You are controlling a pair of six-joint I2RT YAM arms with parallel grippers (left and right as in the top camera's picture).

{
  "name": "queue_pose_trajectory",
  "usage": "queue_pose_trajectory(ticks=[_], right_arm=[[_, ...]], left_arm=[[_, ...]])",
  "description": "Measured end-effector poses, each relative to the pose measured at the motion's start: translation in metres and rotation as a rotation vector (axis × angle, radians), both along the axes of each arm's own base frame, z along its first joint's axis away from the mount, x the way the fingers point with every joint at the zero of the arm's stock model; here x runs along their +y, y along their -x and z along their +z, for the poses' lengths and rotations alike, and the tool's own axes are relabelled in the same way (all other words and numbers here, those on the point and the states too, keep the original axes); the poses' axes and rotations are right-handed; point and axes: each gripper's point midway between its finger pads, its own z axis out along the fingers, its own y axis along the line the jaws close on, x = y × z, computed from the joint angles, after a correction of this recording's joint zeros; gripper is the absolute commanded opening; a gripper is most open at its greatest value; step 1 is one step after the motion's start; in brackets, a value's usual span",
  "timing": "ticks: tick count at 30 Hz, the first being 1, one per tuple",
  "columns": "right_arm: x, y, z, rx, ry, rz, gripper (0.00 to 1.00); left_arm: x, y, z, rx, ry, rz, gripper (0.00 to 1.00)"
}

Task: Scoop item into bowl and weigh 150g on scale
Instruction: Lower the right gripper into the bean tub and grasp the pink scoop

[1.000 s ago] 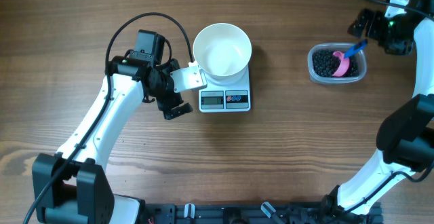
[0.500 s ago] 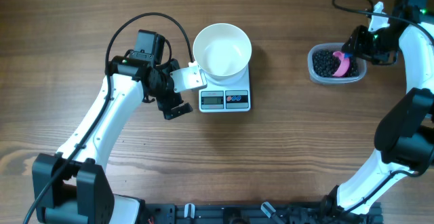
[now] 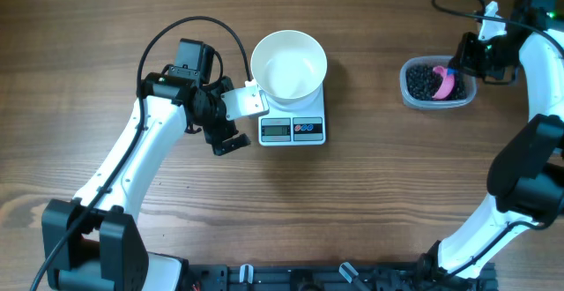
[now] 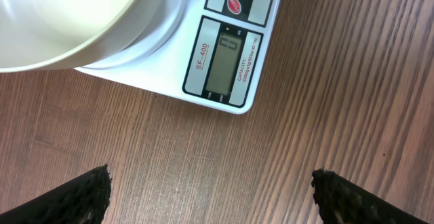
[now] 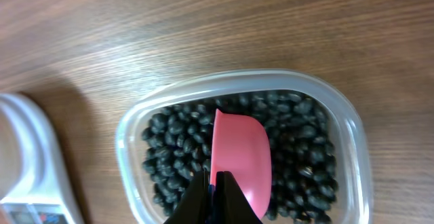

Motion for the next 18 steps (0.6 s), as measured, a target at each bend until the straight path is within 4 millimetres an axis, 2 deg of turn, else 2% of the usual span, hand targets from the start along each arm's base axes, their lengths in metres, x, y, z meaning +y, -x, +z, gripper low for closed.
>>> queue_pose_trajectory(ticks=[5,12,18], right_arm=[[-0.006,0.002,0.012,-0.066,-0.157,-0.001,0.04],[-0.007,0.007,0.007,-0.081,-0.214,0.011,0.04],[-0.034,0.013,0.016,-0.132,-0.287,-0.052,0.04]], left_arm=[[0.000,0.000,0.000,0.000,0.000,0.000,1.00],[0.000,0.000,0.000,0.000,0.000,0.000,1.00],[0.000,0.000,0.000,0.000,0.000,0.000,1.00]])
